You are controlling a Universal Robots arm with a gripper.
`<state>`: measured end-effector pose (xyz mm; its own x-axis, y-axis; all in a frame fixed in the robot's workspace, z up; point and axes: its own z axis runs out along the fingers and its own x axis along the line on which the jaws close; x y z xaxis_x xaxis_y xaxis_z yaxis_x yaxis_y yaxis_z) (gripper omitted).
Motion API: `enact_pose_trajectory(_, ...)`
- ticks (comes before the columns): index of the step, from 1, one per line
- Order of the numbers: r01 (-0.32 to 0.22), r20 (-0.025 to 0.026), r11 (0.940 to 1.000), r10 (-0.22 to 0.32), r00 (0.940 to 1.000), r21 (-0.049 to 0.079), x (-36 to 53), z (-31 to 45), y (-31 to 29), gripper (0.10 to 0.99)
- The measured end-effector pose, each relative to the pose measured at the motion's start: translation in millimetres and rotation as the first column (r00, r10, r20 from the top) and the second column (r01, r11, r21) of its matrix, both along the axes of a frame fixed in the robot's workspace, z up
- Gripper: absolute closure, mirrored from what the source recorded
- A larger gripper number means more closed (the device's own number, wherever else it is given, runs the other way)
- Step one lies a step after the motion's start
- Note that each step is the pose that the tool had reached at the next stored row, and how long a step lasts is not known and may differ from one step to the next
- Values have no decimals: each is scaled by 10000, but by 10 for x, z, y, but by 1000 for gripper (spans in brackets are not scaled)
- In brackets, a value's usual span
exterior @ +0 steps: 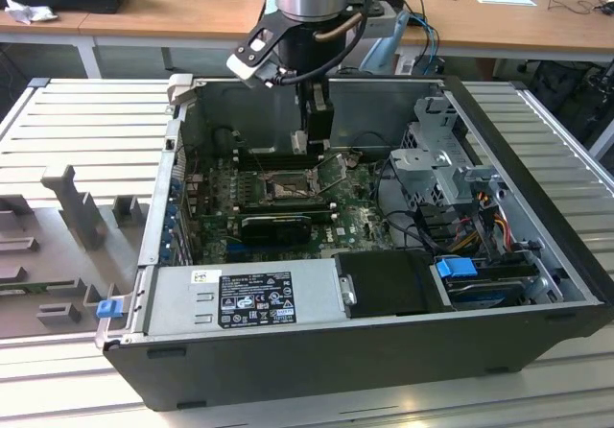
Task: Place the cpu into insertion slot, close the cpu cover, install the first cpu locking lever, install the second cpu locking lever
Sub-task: 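Place the cpu into insertion slot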
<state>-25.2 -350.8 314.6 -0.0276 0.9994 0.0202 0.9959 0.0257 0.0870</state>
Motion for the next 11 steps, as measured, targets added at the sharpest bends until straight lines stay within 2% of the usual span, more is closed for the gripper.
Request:
enact_pose_trajectory(5, 0, -37, 10000, 0, 10000, 0, 0, -75, 0, 557)
enact_pose_trajectory(11, 5, -42, 10000, -5, 10000, 0, 0, -148, 0, 557)
